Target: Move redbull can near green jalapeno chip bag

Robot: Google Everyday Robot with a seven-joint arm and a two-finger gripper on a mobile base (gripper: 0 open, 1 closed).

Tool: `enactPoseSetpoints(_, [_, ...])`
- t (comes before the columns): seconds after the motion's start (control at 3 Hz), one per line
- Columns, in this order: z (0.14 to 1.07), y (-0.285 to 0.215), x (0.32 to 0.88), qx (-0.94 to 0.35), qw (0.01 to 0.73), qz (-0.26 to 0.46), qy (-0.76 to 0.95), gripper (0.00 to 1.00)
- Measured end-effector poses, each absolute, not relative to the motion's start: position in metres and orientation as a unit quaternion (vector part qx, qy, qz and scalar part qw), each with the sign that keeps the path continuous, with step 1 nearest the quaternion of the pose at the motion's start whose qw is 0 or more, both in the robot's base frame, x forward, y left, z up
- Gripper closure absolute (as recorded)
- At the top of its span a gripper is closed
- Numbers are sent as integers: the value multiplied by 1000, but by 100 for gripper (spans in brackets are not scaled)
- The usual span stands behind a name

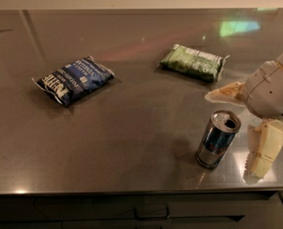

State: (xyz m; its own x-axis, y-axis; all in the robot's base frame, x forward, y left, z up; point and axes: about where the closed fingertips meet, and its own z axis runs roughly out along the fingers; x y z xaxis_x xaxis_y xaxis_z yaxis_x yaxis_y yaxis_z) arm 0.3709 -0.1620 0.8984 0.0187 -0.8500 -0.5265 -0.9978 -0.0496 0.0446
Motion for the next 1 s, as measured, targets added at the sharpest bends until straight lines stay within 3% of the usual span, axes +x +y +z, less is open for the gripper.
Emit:
enactPoseSetpoints(0.33, [901,-152,372,-691,183,226,662,16])
enactPoseSetpoints(1.0, [921,-148,375,-684,210,243,655,62])
